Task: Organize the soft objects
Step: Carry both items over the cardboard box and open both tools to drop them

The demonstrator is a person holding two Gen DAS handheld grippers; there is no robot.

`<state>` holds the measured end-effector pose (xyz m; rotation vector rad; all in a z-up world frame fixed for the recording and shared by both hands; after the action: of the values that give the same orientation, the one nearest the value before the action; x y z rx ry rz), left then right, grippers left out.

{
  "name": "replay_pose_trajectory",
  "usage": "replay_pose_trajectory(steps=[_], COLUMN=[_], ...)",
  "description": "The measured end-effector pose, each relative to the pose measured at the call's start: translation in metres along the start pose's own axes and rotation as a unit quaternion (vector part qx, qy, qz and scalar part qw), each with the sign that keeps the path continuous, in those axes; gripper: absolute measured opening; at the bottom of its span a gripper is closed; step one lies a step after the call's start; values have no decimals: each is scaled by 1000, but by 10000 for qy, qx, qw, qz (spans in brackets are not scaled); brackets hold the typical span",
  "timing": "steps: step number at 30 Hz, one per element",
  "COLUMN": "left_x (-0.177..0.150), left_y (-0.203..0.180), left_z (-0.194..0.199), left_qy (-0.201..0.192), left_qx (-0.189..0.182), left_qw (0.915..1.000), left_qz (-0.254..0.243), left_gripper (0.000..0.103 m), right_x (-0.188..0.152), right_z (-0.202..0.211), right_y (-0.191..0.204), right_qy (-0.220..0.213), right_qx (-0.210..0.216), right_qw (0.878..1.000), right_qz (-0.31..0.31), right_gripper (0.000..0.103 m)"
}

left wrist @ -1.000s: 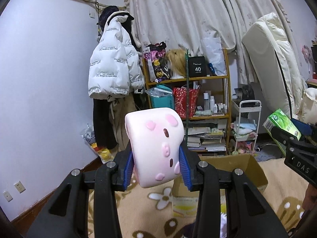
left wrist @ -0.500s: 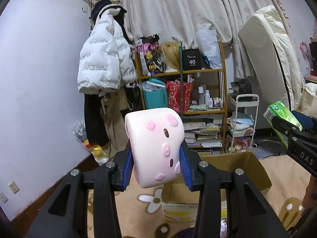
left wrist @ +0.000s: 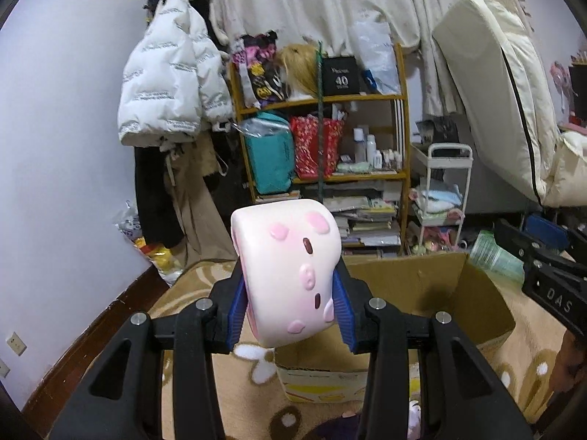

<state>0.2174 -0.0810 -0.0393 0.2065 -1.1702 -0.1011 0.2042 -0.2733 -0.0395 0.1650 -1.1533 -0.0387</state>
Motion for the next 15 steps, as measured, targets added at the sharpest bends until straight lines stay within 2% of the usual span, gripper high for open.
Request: replay_pose_trajectory(steps=[8,11,15], left_x=[-31,-39,-45], left_y=[-22,-27,-25], left_z=[-28,-34,-37], left_qy=[761,981,1087], left_qx=[-551,-746,-725], left_qw=[9956,9924,9914], left_qz=[-37,35,64], left_gripper=[41,45,51], right_x=[-14,-18,-25], right_z=[-15,-17,-21], right_y=[-9,-12,-12], right_qy=[232,297,423], right_qx=[180,225,299], right_qw=[9993,9987,9978], right_qz=[-231,-350,-422], right_gripper=[56,56,56])
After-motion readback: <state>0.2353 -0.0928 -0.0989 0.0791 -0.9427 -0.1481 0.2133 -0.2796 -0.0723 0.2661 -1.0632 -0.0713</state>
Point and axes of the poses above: each gripper's, at about its wrist camera, not at the fingertips, and z roughly against the way its jaws point, y to its left, x to its top, the point moved 10 cm from there along -z, roughly the way its jaws point, and after that the axes turned 11 degrees about x, right-handed, at the moved point
